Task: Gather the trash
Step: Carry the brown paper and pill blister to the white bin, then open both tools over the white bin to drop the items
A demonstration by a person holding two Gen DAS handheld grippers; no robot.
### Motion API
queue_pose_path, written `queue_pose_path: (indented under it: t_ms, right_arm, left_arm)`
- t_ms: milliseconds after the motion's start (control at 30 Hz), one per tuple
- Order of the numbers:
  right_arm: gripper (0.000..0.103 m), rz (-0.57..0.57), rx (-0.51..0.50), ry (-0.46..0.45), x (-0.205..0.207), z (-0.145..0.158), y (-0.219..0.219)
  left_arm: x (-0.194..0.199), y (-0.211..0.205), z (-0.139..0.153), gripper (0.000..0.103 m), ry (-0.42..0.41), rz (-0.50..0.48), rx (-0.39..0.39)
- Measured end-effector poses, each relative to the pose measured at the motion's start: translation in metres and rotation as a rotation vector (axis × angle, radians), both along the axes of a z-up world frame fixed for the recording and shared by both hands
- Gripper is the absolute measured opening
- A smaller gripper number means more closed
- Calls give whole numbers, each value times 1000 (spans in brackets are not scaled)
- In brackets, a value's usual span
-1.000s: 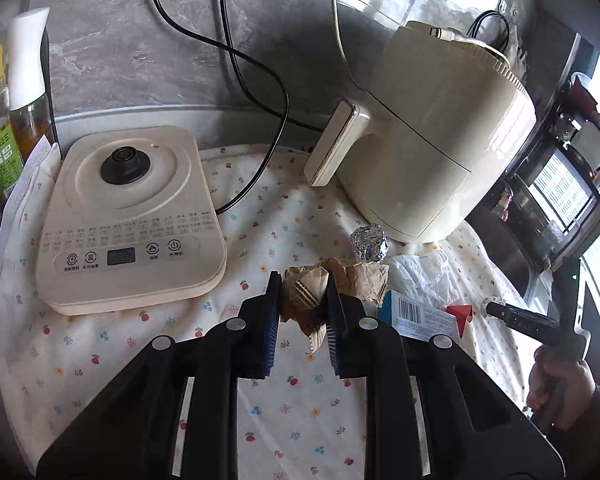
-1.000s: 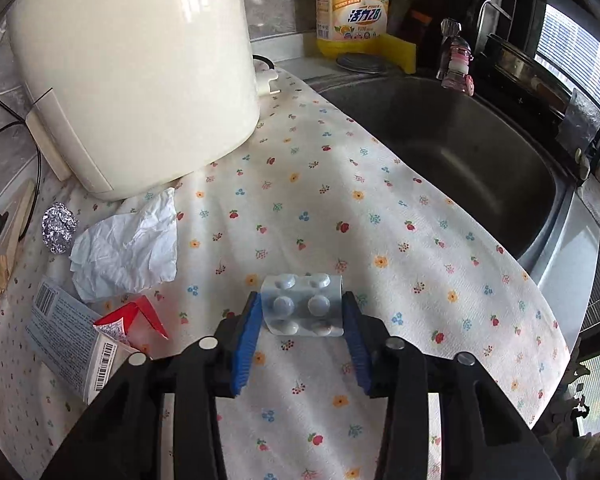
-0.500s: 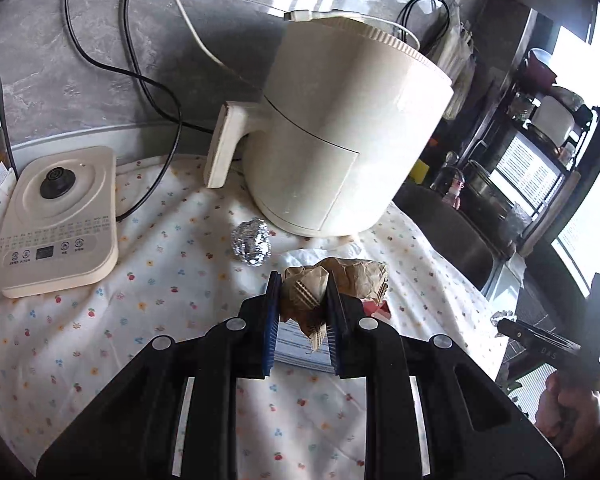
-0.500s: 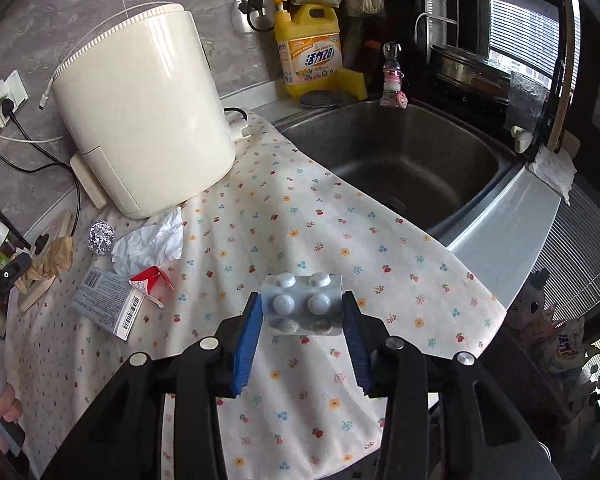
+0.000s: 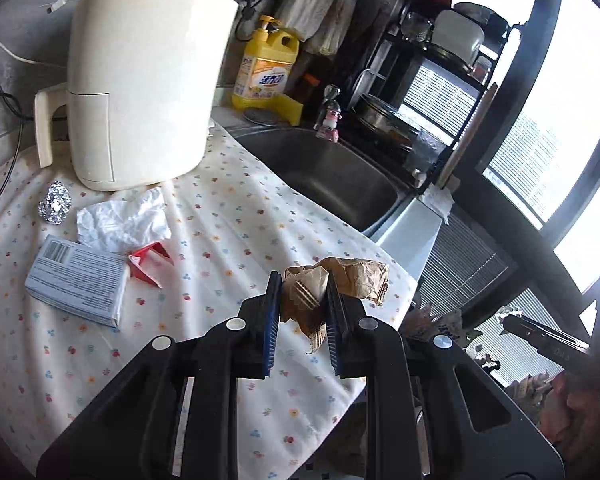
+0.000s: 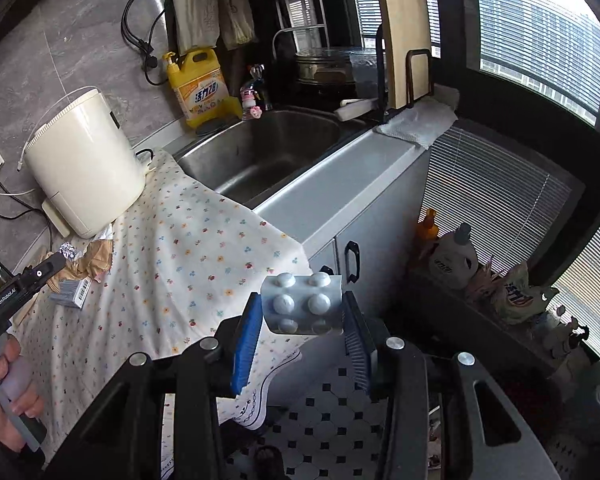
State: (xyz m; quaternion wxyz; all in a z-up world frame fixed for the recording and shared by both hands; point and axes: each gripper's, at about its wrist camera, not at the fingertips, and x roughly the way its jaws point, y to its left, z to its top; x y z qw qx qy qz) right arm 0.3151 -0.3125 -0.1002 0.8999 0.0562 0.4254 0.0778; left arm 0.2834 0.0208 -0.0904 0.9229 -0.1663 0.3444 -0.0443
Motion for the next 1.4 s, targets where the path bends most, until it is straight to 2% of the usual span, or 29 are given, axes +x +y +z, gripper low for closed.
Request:
queue_pose_path:
  t_ms: [400, 733, 833, 867, 900, 1100, 1400]
  right_arm:
    - [41, -223, 26, 88, -54, -47, -142]
    - [41, -288, 18, 205, -80, -106, -213]
    - [45, -310, -3, 244, -85, -125, -230]
    - [52, -316, -1, 252, -87, -129, -235]
    - [56, -321, 4, 252, -90, -132, -239]
    - [60, -361, 41, 248, -118, -137, -267]
    - [66, -432, 103, 228, -181, -123, -315]
  left_arm:
    - [7, -140, -18, 21, 40, -210, 10]
    - [-10, -223, -68, 21, 138, -292, 4]
    - [-19, -243, -81, 21, 164, -304, 7]
    - [-22, -250, -84, 21, 173, -309, 8]
    - [-24, -256, -88, 21, 182, -314, 11]
    - [-37, -301, -103, 21, 223, -381, 40]
    - [-42, -371, -128, 21, 285, -496, 80]
